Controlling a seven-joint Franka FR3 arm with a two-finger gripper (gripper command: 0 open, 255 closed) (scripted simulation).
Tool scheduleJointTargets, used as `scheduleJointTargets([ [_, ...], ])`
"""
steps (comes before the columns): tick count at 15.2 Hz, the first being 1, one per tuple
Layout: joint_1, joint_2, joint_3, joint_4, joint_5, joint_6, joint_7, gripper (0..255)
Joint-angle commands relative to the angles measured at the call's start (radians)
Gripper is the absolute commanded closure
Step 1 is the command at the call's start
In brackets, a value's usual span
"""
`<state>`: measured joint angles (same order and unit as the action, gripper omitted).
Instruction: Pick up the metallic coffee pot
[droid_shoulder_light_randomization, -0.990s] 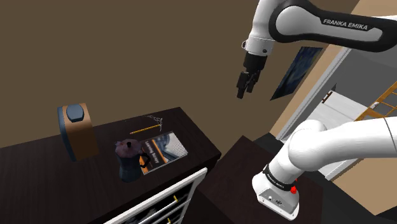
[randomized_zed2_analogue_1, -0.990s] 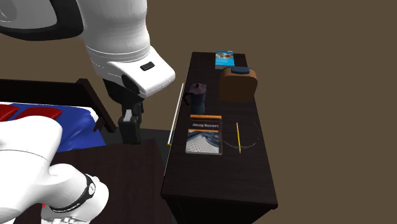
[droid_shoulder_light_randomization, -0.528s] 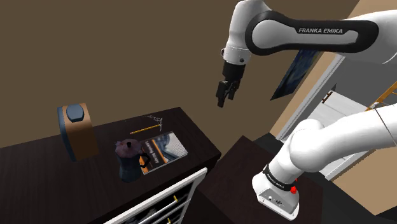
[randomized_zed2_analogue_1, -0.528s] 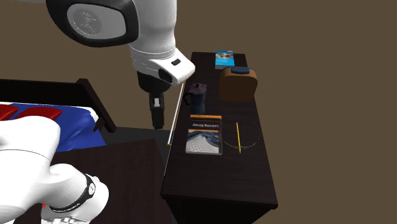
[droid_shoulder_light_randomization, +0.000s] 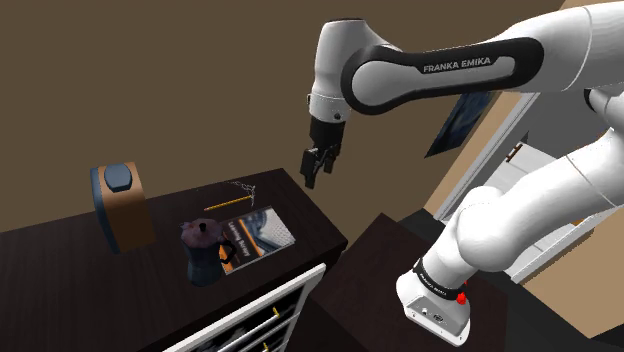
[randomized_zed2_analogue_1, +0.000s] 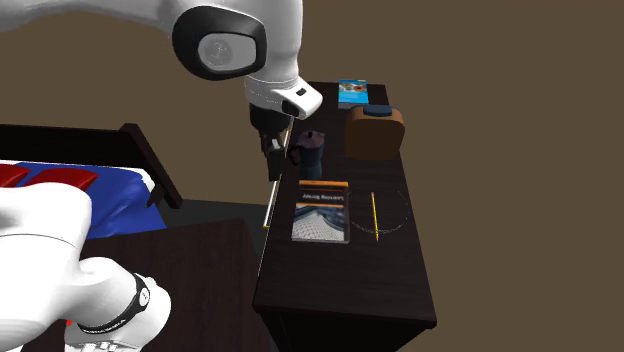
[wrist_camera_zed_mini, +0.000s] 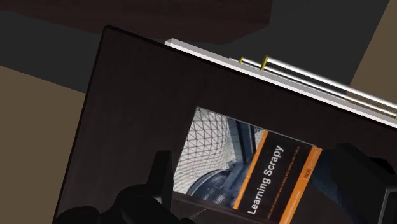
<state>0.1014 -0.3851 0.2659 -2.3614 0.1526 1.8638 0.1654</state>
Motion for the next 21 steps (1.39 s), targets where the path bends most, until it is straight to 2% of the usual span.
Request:
scheduleJointTargets([
  [1,0.012,0.064,0.032,0.023,-0.002,0.045,0.023,0],
  [6,0.04,0.23,0.103,0.108,-0.034,0.13,0.091,0],
  [12,0.085,0.446,0.167,0.245,-0.121,0.201,0.189,0],
  [18,0.164,0.671,0.191,0.421,-0.238,0.229,0.286,0],
  [21,0.175,0.702,0.187,0.427,-0.254,0.252,0.296,0],
])
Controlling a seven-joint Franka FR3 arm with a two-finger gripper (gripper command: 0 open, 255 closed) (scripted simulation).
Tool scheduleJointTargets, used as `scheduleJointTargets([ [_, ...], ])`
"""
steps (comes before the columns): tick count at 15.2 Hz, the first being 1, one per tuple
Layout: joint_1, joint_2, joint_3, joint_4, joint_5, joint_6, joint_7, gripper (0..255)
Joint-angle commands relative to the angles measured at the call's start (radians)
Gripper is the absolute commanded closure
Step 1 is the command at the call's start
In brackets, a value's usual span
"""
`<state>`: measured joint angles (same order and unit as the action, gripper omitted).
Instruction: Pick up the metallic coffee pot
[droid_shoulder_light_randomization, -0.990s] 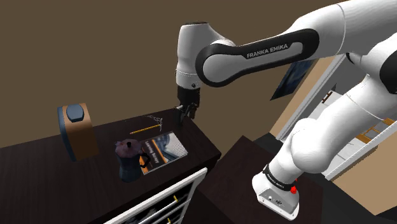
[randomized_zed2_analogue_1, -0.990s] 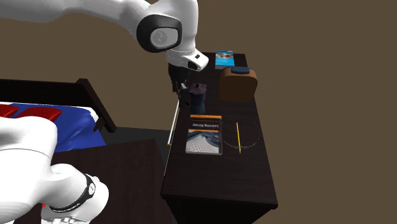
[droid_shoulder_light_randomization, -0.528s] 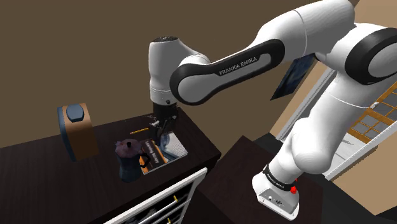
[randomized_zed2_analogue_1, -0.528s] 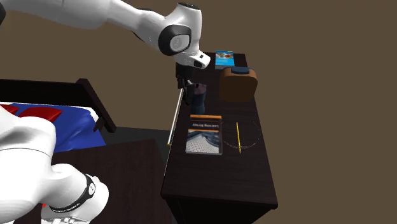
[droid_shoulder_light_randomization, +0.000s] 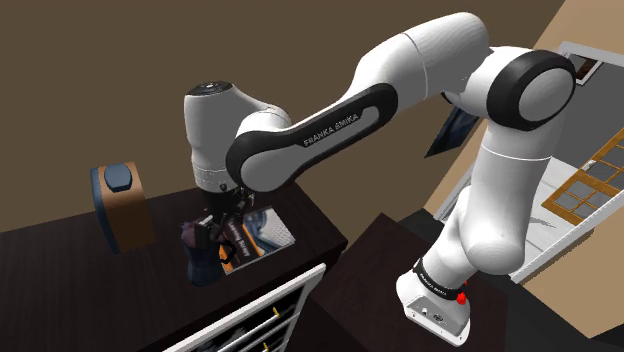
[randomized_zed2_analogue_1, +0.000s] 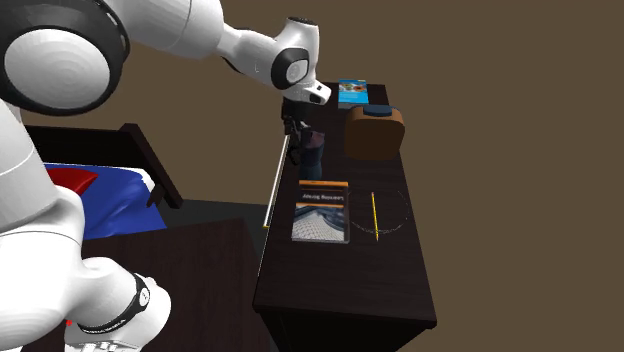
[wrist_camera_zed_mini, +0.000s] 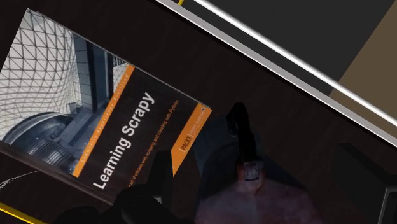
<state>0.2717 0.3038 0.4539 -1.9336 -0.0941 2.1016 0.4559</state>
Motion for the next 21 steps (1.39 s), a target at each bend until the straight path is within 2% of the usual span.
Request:
scheduleJointTargets([
  [1,0.006,0.021,-0.003,-0.006,-0.011,0.025,0.008,0],
  [7,0.013,0.057,-0.011,-0.023,-0.03,0.076,0.019,0],
  [8,0.013,0.059,-0.012,-0.021,-0.031,0.075,0.018,255],
  [17,0.013,0.057,-0.011,-0.023,-0.03,0.076,0.019,255],
  [21,0.007,0.025,-0.004,-0.008,-0.013,0.032,0.009,255],
])
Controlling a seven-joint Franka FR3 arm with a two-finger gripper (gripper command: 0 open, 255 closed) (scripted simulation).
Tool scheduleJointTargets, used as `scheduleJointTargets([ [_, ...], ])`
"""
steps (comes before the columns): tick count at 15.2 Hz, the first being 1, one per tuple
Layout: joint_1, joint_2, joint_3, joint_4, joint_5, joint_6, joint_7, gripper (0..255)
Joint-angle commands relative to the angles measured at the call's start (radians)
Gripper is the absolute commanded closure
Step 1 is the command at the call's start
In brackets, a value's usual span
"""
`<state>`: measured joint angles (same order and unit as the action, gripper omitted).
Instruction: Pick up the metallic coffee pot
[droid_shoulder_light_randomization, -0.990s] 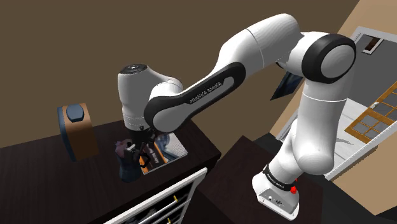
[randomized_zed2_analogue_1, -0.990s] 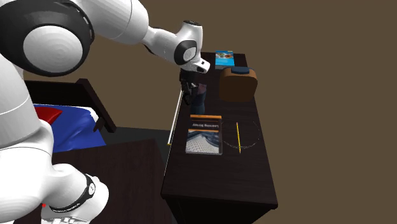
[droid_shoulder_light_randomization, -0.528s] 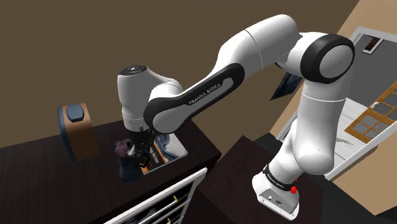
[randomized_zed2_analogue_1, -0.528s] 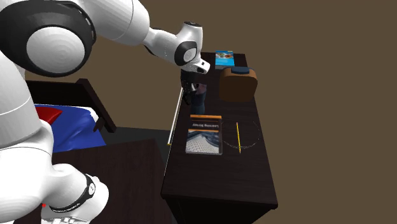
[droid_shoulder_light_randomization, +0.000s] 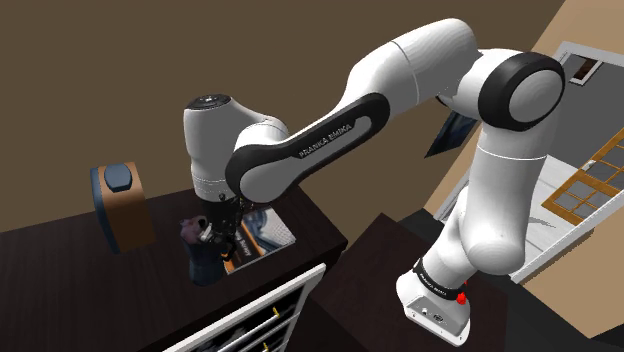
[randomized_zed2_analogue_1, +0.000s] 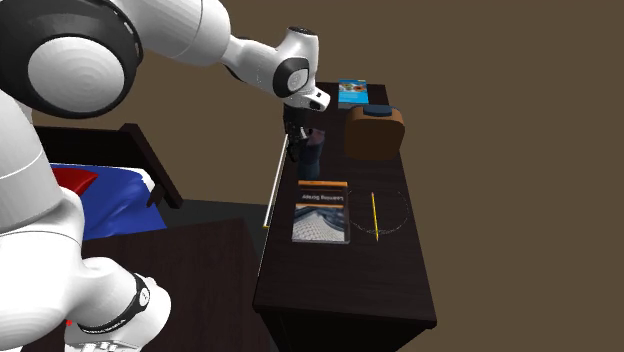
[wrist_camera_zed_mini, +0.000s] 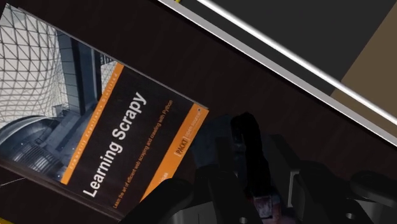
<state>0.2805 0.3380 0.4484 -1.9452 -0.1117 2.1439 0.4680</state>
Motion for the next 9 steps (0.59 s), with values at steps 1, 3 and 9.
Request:
scheduleJointTargets([
  [1,-0.003,-0.016,0.003,0.008,0.008,-0.022,-0.005,255],
  [3,-0.006,-0.031,0.007,0.017,0.016,-0.045,-0.009,255],
  [9,-0.012,-0.071,0.014,0.05,0.037,-0.114,-0.02,255],
])
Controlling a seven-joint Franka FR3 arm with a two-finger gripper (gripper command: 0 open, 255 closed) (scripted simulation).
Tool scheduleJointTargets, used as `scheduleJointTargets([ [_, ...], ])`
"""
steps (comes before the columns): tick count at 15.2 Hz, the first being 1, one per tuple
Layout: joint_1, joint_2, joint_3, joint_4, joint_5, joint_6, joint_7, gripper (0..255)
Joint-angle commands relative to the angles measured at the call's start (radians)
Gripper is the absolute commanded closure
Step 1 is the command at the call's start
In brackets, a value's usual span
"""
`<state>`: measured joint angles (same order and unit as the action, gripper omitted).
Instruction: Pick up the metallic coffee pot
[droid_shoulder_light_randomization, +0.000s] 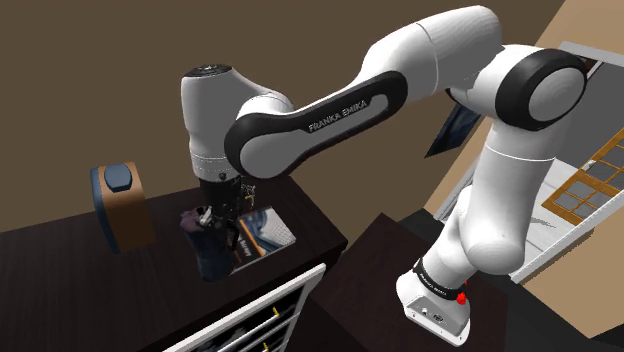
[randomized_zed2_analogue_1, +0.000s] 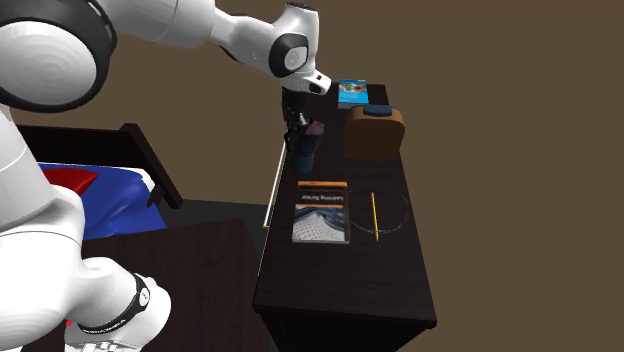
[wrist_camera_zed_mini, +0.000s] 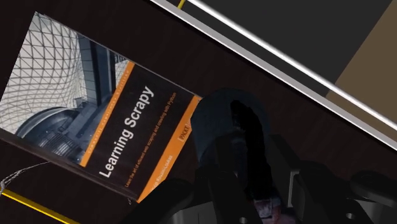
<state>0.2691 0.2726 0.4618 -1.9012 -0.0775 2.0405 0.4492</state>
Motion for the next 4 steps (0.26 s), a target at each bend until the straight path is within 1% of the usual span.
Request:
scheduleJointTargets([
  [1,-0.002,-0.012,0.002,0.013,0.006,-0.022,-0.003,255],
  [4,-0.003,-0.019,0.003,0.02,0.009,-0.036,-0.005,255],
])
